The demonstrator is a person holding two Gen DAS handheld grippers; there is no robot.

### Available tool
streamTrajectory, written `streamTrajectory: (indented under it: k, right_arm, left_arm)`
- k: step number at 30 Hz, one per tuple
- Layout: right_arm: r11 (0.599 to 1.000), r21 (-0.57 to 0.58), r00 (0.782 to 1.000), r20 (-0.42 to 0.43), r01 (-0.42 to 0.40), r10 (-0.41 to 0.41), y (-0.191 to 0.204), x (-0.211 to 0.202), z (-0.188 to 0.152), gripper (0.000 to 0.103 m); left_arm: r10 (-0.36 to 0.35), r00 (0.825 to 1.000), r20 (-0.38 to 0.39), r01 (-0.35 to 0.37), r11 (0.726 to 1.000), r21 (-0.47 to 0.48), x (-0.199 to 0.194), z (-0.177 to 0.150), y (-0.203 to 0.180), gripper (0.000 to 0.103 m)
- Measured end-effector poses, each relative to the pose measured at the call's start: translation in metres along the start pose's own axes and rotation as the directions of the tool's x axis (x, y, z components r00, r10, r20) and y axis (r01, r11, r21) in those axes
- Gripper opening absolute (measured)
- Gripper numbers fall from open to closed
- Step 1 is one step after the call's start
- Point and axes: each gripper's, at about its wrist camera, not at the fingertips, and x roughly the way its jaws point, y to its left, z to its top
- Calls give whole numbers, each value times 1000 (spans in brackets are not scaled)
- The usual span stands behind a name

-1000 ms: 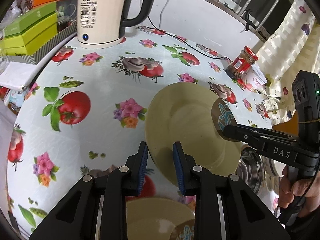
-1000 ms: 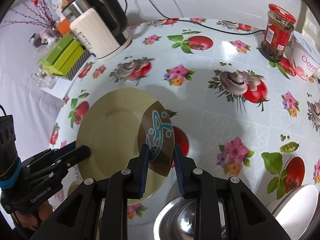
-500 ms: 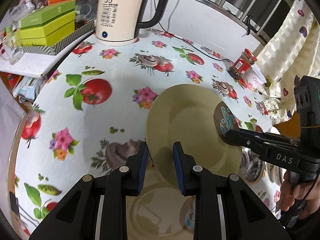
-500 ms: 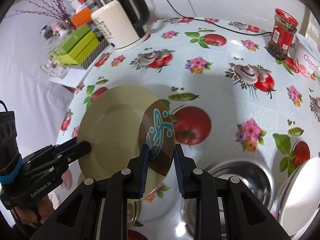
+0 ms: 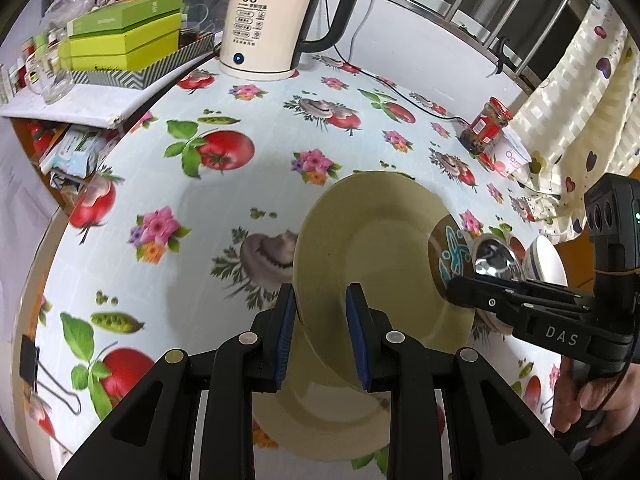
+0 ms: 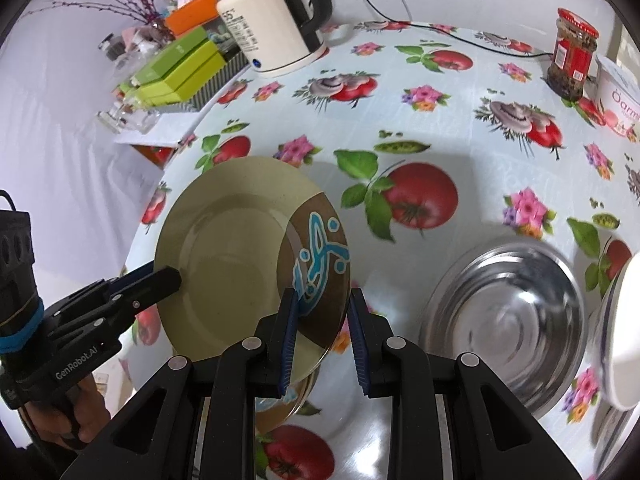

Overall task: Organize plates and bowls
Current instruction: 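Lift the second beige plate with both grippers and carry it toward the plate stack, then lower the second plate onto the stack and open both grippers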

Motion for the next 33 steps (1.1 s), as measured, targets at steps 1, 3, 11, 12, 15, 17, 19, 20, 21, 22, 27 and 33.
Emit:
streamTrajectory:
  k: [1,3,11,12,15,17,19,20,21,22,27,33]
  right_arm:
    - [1000,0,1000,-3,-3,3,2,1,-4,24]
    - [1000,0,1000,-8,-6,6,4,2,-10,24]
    - [1000,-6,1000,-29,-11,11,12,5,-32,24]
    - [1000,-7,999,-33,-12,11,13,6,-35,24]
    - [1000,-10,999,-44,-15,14,16,9,-42,24]
    - [1000,-10,999,-51,-19,19,17,11,-46,24]
    - [1000,-13,998,-57,-20,19,19,12,-49,24]
    - [1000,-13,998,-59,-20,19,20,13,-50,24]
    - [1000,-14,998,-62,-20,19,20,14,-52,24]
    - [1000,-14,998,-65,-21,20,21,15,-53,24]
    - [1000,-22,997,-74,-17,15,23,17,-56,24]
    - [1000,-26,997,-77,-8,5,23,21,-53,24]
  left_arm:
    - [1,1000,-1,-1,1000,-2,-1,-2,1,27]
    - [3,1000,-6,-3,1000,-7,-2,-9,3,27]
    - [9,1000,-18,-10,1000,-24,-6,-30,10,27]
    - [8,1000,-21,-9,1000,-27,-6,-32,12,27]
    - [6,1000,-30,-7,999,-39,-6,-40,16,27]
    - [6,999,-33,-8,999,-44,-7,-44,18,27]
    - [7,999,-36,-9,999,-47,-8,-47,19,27]
    - [8,999,-37,-10,999,-48,-8,-49,20,27]
    - [8,999,-39,-9,999,-50,-8,-50,21,27]
    - [8,999,-40,-10,999,-51,-7,-51,22,27]
    - [9,999,-53,-12,998,-59,-4,-54,25,27]
    - [8,998,-65,-12,998,-60,1,-53,27,27]
